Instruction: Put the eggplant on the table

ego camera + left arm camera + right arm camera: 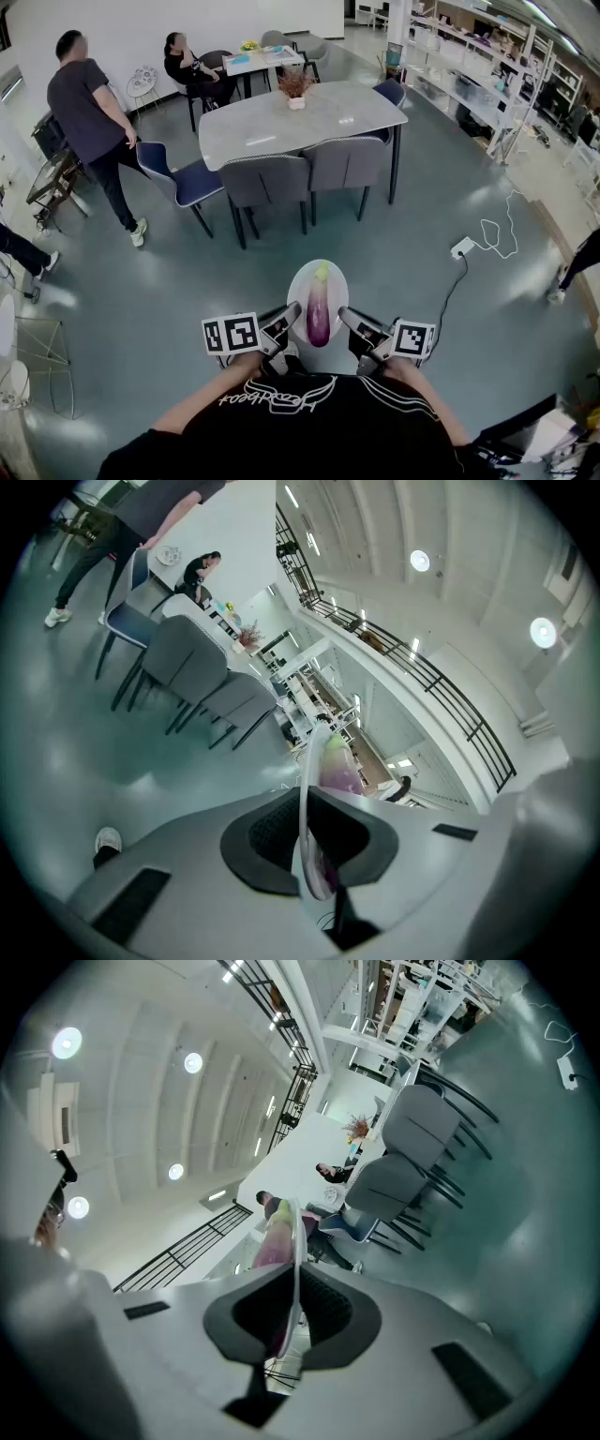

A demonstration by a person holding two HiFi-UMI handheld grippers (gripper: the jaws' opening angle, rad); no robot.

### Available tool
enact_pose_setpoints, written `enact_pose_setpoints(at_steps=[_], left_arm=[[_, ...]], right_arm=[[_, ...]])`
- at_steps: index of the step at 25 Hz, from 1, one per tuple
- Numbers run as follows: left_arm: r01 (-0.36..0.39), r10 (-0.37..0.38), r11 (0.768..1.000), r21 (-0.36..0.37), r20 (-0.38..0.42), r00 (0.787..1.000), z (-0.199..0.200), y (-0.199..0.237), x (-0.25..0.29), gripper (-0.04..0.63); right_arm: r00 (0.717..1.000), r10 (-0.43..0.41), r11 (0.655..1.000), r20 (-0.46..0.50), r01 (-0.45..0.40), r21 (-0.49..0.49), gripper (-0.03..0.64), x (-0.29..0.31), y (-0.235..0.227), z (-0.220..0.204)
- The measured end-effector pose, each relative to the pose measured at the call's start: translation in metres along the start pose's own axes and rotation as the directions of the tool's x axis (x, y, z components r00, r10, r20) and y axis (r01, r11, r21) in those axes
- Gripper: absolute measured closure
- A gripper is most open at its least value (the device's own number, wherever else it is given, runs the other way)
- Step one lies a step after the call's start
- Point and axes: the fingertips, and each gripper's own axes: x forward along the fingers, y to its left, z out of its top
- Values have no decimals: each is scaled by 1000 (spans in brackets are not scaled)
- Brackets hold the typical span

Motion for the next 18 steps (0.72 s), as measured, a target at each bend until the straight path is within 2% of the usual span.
enact_pose_setpoints(at_steps=[4, 10, 18], left_arm=[[3, -3, 1000, -3, 6, 1000, 17, 9, -41, 568], [9, -9, 1000, 4, 9, 1000, 4, 1, -21, 568], [14, -14, 1000, -4, 5, 1000, 3, 0, -30, 568]], right_arm=[[1000, -4, 1000, -5, 4, -16, 597, 31, 25, -21], [1000, -6, 1000, -1, 6, -25, 597, 10, 15, -11], [1000, -16, 999, -2, 15, -42, 597, 12, 22, -16]])
